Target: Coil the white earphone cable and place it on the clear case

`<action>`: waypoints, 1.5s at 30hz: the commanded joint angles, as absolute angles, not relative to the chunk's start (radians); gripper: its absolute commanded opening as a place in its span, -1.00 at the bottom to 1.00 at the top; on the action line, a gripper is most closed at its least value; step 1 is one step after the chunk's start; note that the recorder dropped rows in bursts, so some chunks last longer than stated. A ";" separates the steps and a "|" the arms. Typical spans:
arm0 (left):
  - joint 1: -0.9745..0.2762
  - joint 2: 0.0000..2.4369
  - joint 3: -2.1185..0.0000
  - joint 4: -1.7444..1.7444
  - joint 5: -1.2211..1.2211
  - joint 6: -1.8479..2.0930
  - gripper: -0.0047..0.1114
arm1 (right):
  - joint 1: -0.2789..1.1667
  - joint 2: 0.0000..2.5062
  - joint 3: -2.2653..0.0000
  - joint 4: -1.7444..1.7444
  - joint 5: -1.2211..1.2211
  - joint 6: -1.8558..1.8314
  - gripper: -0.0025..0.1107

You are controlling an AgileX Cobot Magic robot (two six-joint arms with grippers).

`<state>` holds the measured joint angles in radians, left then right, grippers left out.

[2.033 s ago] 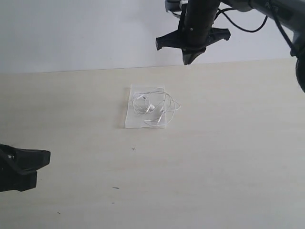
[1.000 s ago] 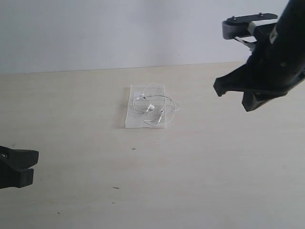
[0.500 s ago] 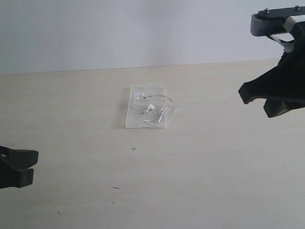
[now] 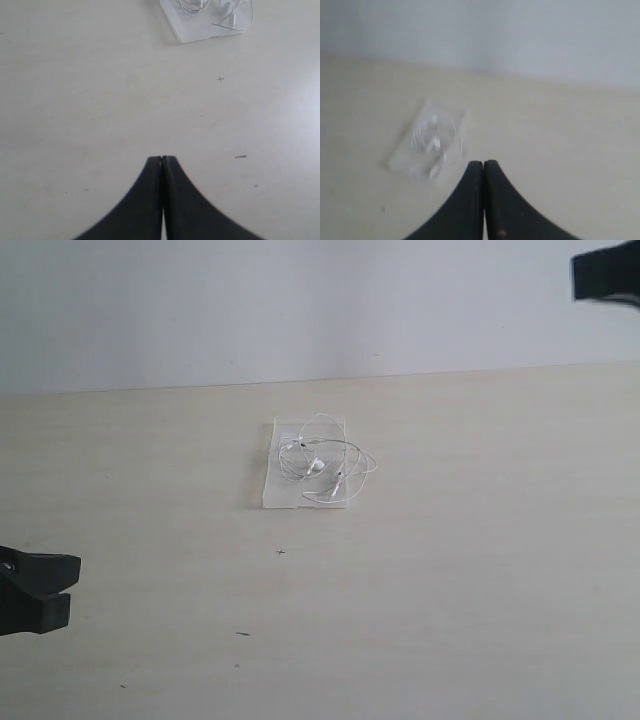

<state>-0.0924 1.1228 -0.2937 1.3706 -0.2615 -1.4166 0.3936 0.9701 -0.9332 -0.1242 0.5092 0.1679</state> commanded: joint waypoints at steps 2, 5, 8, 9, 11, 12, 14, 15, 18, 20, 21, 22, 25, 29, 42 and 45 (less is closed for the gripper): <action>-0.089 1.116 -0.290 1.373 -0.257 -1.415 -0.92 | 0.348 0.681 -0.710 -0.199 0.199 0.157 -0.96; -0.089 1.116 -0.290 1.373 -0.257 -1.415 -0.92 | 0.266 0.531 -0.569 -0.199 0.190 0.157 -0.96; -0.089 1.116 -0.290 1.373 -0.257 -1.415 -0.92 | 0.176 0.411 -0.447 -0.199 0.190 0.157 -0.96; -0.089 1.116 -0.290 1.373 -0.257 -1.415 -0.92 | 0.146 0.381 -0.408 -0.199 0.188 0.157 -0.96; -0.089 1.116 -0.290 1.373 -0.257 -1.415 -0.92 | 0.094 0.311 -0.337 -0.199 0.188 0.157 -0.96; -0.089 1.116 -0.290 1.373 -0.257 -1.415 -0.92 | 0.077 0.277 -0.310 -0.196 0.188 0.157 -0.96; -0.089 1.116 -0.290 1.373 -0.257 -1.415 -0.92 | 0.044 0.211 -0.248 -0.190 0.188 0.160 -0.96; -0.089 1.116 -0.290 1.373 -0.257 -1.415 -0.92 | 0.034 0.188 -0.225 -0.190 0.188 0.160 -0.96; -0.089 1.116 -0.290 1.373 -0.257 -1.415 -0.92 | 0.029 0.137 -0.153 -0.190 0.188 0.160 -0.96; -0.089 1.116 -0.290 1.373 -0.257 -1.415 -0.92 | 0.029 0.120 -0.112 -0.190 0.188 0.160 -0.96; -0.089 1.116 -0.290 1.373 -0.257 -1.415 -0.92 | 0.029 0.118 -0.096 -0.190 0.188 0.160 -0.96; -0.089 1.116 -0.290 1.373 -0.257 -1.415 -0.92 | 0.029 0.116 -0.074 -0.190 0.188 0.160 -0.96; -0.089 1.116 -0.290 1.373 -0.257 -1.415 -0.92 | 0.029 0.116 -0.013 -0.171 0.142 0.166 -0.96; -0.089 1.116 -0.290 1.373 -0.257 -1.415 -0.92 | 0.029 0.104 0.000 -0.055 0.088 0.122 -0.96; -0.089 1.116 -0.290 1.373 -0.257 -1.415 -0.92 | 0.029 0.000 0.000 0.209 0.257 -0.144 -0.96; -0.089 1.116 -0.290 1.373 -0.257 -1.415 -0.92 | 0.029 0.000 0.000 0.203 0.258 -0.120 -0.96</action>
<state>-0.0924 1.1228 -0.2937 1.3706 -0.2615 -1.4166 0.0354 0.0055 -0.0054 0.2142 0.2459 -0.1420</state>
